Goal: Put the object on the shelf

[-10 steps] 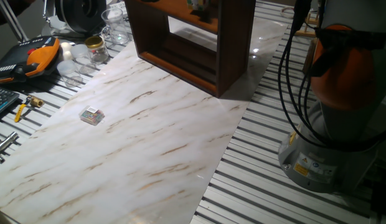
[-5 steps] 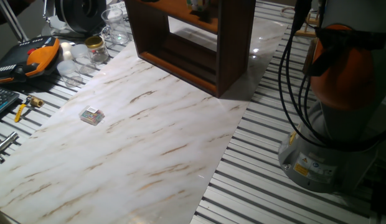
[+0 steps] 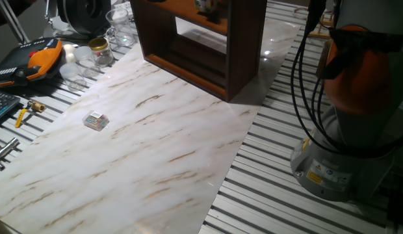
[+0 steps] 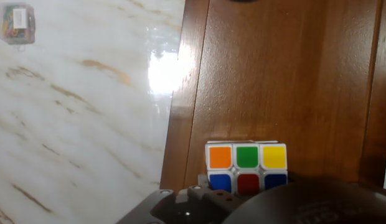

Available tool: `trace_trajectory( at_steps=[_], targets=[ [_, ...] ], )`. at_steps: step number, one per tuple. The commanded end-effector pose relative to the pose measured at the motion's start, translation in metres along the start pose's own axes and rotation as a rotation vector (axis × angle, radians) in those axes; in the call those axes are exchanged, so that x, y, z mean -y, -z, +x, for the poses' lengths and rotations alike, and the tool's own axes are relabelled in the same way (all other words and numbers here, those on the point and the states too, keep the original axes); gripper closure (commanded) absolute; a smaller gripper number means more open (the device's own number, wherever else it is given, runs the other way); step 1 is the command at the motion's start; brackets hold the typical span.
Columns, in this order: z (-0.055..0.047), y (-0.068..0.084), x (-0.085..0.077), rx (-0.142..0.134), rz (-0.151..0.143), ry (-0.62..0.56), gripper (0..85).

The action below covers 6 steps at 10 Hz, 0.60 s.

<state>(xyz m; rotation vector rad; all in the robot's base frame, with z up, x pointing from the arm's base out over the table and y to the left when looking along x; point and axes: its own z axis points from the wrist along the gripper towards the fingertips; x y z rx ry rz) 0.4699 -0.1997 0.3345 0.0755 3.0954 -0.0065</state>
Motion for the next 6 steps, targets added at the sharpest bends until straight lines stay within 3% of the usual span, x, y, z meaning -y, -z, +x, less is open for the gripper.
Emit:
trace_trajectory(
  at_steps=[1, 2, 3, 5, 6],
  targets=[
    [-0.0003, -0.0005, 0.0002, 0.003, -0.001, -0.004, 34.0],
    [-0.0009, -0.0014, 0.0001, 0.015, -0.003, -0.018, 34.0],
    [-0.0013, -0.0019, 0.0000, 0.023, -0.004, -0.027, 17.0],
    [-0.0018, -0.0020, -0.0002, 0.031, -0.011, -0.042, 17.0],
    [-0.0026, -0.0018, -0.0009, 0.031, -0.012, -0.045, 0.0]
  ],
)
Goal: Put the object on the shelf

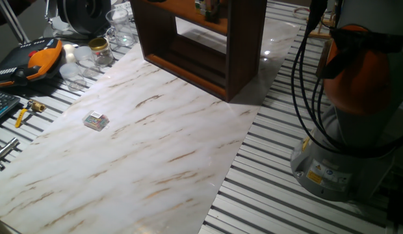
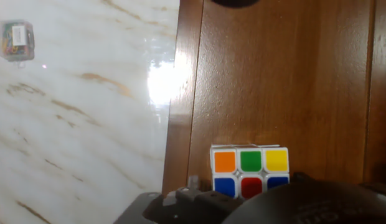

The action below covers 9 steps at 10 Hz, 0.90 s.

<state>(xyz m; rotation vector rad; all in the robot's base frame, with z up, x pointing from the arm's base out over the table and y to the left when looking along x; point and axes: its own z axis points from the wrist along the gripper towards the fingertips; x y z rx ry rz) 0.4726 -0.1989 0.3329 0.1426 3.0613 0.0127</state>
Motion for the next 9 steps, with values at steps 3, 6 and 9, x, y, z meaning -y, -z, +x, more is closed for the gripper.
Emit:
trace_trajectory(
  at_steps=[3, 6, 9],
  targets=[
    [-0.009, 0.009, -0.006, -0.015, 0.009, 0.002, 0.0],
    [-0.023, 0.017, -0.019, -0.032, 0.020, 0.004, 17.0],
    [-0.038, 0.019, -0.038, -0.053, 0.015, 0.025, 34.0]
  ],
)
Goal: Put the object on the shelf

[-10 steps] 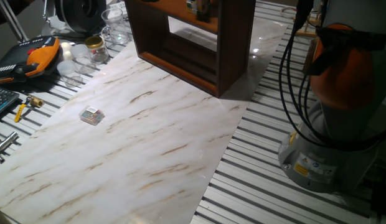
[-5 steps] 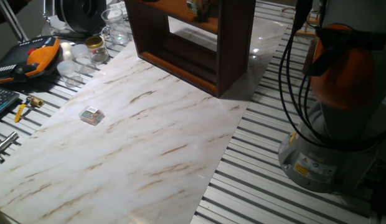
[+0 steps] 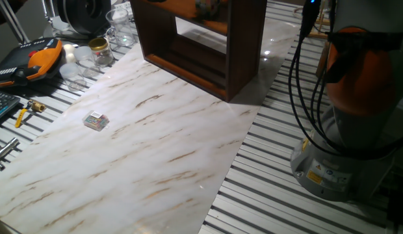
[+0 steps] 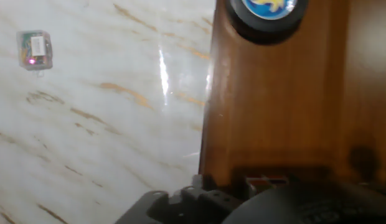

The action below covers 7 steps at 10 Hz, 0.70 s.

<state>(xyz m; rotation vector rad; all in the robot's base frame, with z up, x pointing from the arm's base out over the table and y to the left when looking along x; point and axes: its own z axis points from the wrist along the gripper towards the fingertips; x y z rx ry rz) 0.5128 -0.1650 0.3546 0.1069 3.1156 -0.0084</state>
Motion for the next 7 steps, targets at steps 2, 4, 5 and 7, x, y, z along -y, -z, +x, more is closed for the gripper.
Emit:
trace_trajectory(
  at_steps=[2, 4, 5, 7],
  targets=[
    [-0.008, -0.001, -0.016, -0.006, -0.006, 0.011, 51.0],
    [-0.013, -0.006, -0.034, -0.012, -0.032, 0.018, 68.0],
    [-0.014, -0.009, -0.044, -0.015, -0.035, 0.023, 85.0],
    [-0.016, -0.016, -0.068, -0.004, -0.032, 0.016, 85.0]
  ],
)
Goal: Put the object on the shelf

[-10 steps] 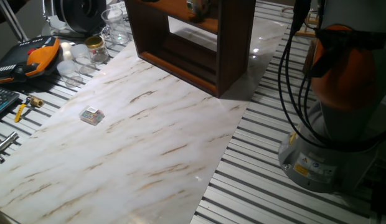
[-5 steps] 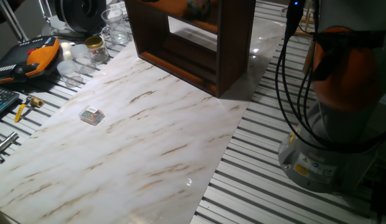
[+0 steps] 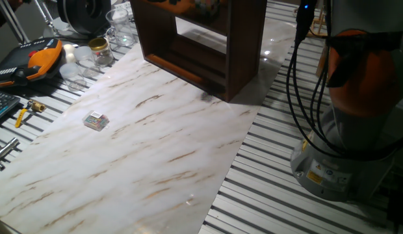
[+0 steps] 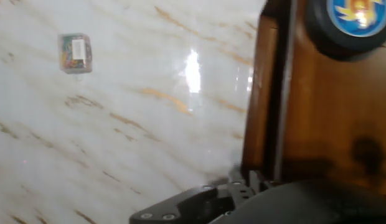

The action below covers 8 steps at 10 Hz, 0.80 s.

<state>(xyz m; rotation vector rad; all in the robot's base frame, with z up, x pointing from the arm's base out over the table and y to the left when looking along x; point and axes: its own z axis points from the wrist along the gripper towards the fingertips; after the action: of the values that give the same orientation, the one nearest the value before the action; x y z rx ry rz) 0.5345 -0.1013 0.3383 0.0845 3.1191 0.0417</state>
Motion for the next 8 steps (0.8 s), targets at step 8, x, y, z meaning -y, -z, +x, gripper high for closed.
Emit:
trace_trajectory(
  at_steps=[8],
  targets=[
    [0.000, -0.046, -0.070, 0.032, -0.005, -0.001, 85.0]
  ],
)
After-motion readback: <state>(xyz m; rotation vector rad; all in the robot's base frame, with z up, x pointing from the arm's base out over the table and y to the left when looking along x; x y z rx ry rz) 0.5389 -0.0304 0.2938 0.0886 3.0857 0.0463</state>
